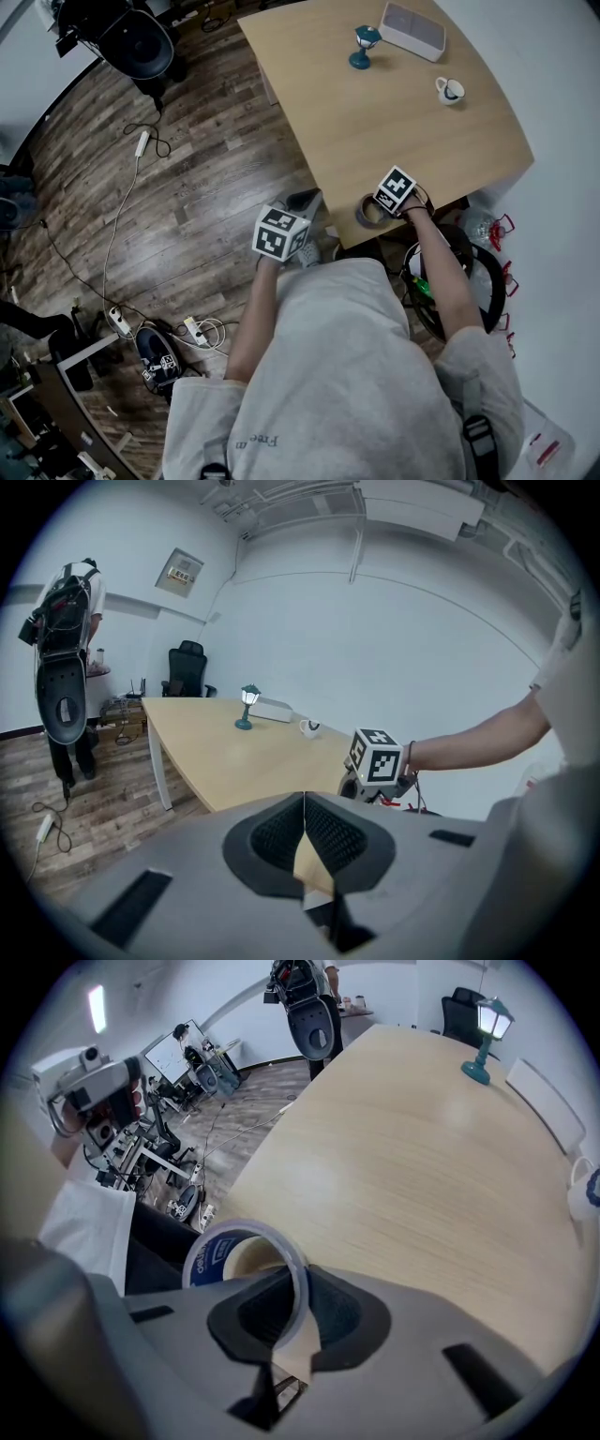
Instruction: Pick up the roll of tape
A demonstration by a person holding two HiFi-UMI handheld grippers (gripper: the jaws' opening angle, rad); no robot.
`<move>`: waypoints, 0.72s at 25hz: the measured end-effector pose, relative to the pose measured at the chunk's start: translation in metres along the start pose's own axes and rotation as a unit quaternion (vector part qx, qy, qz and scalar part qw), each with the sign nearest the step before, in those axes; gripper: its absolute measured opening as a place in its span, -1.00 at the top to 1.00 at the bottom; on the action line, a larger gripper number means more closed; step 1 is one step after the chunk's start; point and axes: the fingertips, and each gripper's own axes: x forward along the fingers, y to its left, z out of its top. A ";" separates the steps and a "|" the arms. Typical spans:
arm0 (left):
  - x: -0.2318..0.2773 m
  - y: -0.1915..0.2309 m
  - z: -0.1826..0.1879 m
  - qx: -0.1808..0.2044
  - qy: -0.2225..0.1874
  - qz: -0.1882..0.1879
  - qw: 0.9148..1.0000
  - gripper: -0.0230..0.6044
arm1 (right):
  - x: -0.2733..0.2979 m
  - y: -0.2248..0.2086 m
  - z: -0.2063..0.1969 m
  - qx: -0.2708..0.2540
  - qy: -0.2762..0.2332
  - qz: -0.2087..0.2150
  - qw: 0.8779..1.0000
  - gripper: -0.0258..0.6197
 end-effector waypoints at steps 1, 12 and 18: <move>-0.001 0.001 -0.001 -0.001 0.001 0.001 1.000 0.91 | 0.001 0.002 0.001 -0.001 -0.001 0.002 1.000 0.78; -0.001 -0.002 -0.005 0.005 0.011 0.000 1.000 0.91 | -0.010 0.004 0.013 0.018 -0.047 -0.001 0.999 0.78; 0.003 -0.003 -0.006 0.011 0.020 0.001 1.000 0.91 | -0.024 0.008 0.027 0.022 -0.084 0.005 0.996 0.78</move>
